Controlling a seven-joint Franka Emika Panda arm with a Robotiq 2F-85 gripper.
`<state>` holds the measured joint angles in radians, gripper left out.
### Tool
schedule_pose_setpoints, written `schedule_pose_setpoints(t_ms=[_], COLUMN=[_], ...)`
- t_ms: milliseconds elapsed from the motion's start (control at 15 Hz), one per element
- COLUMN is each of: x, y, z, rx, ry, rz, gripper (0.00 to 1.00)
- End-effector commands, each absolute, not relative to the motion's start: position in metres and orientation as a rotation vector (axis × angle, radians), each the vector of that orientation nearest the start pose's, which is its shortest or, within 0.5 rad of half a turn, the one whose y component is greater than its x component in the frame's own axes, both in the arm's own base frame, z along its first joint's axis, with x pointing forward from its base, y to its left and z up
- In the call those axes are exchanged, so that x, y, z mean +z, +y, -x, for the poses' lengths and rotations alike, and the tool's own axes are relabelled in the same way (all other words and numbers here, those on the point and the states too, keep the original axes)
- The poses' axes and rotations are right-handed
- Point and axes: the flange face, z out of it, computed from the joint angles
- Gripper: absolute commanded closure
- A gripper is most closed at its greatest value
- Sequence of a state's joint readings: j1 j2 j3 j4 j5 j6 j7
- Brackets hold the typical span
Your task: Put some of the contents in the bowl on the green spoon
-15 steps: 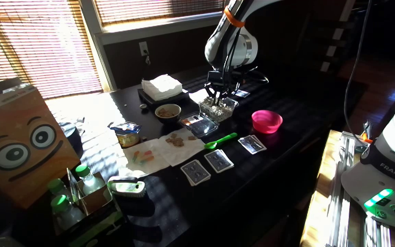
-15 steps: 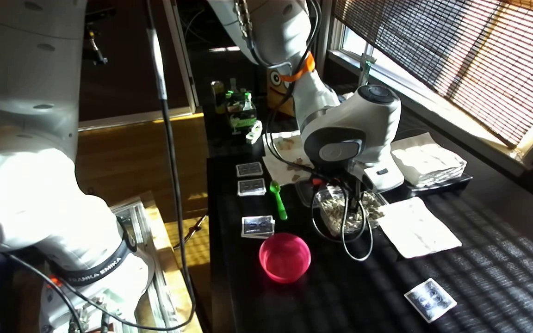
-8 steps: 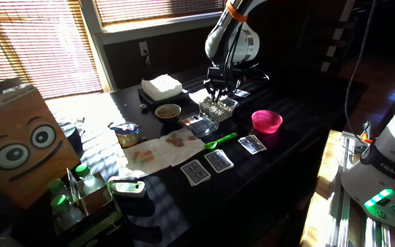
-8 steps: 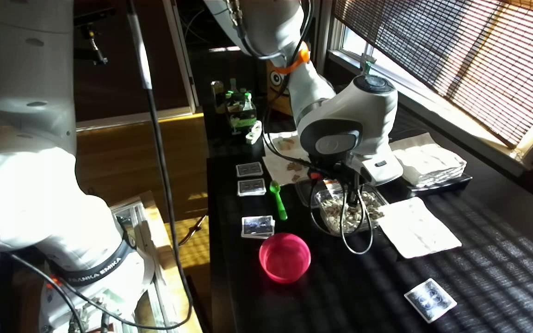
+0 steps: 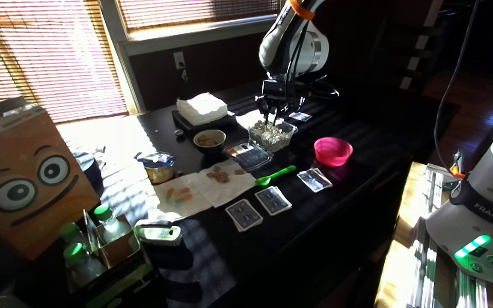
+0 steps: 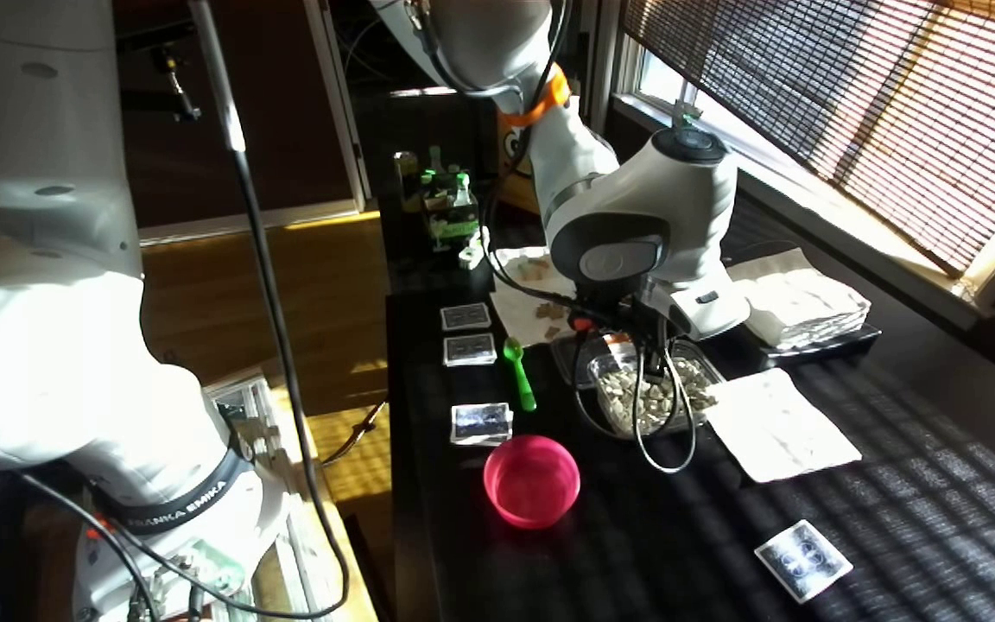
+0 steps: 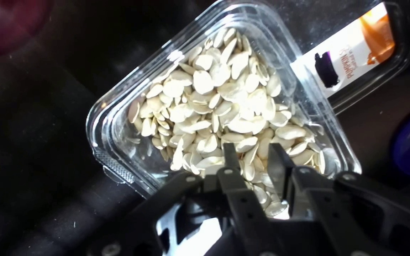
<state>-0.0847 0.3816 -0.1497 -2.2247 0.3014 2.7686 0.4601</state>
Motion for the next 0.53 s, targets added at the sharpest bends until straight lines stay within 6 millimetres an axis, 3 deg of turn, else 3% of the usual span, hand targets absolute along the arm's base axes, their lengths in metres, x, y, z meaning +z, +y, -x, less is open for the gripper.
schedule_pose_setpoints(t_ms=[0,67,133,267,467], x=[0.22,0.22,0.218,0.214,0.209], y=[-0.14,-0.141,-0.142,-0.142,-0.142], z=[-0.539,-0.539,-0.54,-0.541,-0.542], rx=[-0.249,-0.247,-0.243,-0.236,-0.211], ry=[1.363,1.364,1.369,1.37,1.372], rz=[2.703,2.704,2.704,2.705,2.706], gripper=[0.98,1.0,0.66,0.69,0.5])
